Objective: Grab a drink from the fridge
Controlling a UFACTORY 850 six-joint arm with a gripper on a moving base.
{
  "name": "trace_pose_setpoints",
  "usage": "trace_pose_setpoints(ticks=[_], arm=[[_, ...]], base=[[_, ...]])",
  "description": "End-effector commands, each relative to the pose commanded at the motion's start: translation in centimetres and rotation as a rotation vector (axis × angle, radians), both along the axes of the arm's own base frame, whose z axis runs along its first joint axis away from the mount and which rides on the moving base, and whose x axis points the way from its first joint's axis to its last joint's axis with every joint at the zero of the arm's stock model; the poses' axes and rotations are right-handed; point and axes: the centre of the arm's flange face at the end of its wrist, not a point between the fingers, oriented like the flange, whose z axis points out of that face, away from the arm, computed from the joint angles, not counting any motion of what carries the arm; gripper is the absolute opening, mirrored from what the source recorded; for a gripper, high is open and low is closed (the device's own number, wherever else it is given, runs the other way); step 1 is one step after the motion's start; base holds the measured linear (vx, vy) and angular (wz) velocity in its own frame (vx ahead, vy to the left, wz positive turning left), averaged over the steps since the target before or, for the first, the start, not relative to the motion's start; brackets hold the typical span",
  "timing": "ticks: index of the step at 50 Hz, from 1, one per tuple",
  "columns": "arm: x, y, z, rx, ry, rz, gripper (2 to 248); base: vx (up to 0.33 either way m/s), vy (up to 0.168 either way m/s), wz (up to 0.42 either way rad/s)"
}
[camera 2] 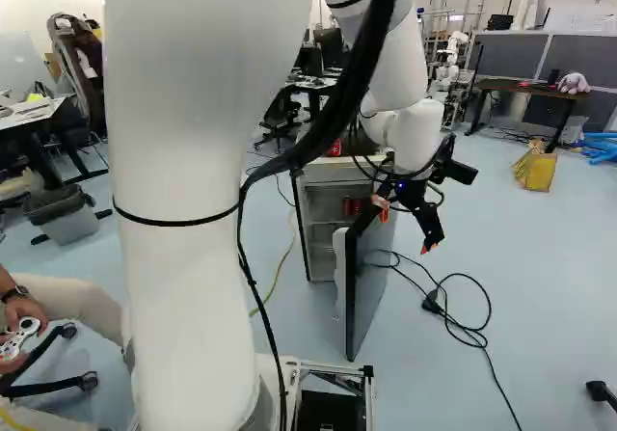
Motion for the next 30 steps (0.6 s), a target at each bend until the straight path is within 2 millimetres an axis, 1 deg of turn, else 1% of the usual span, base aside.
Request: trace_pose_setpoints(ticks=[30], arm=[[-0.6,3.6,0.0,-0.056,0.073,0.176,247]], base=[[0.0,0.0,0.0]])
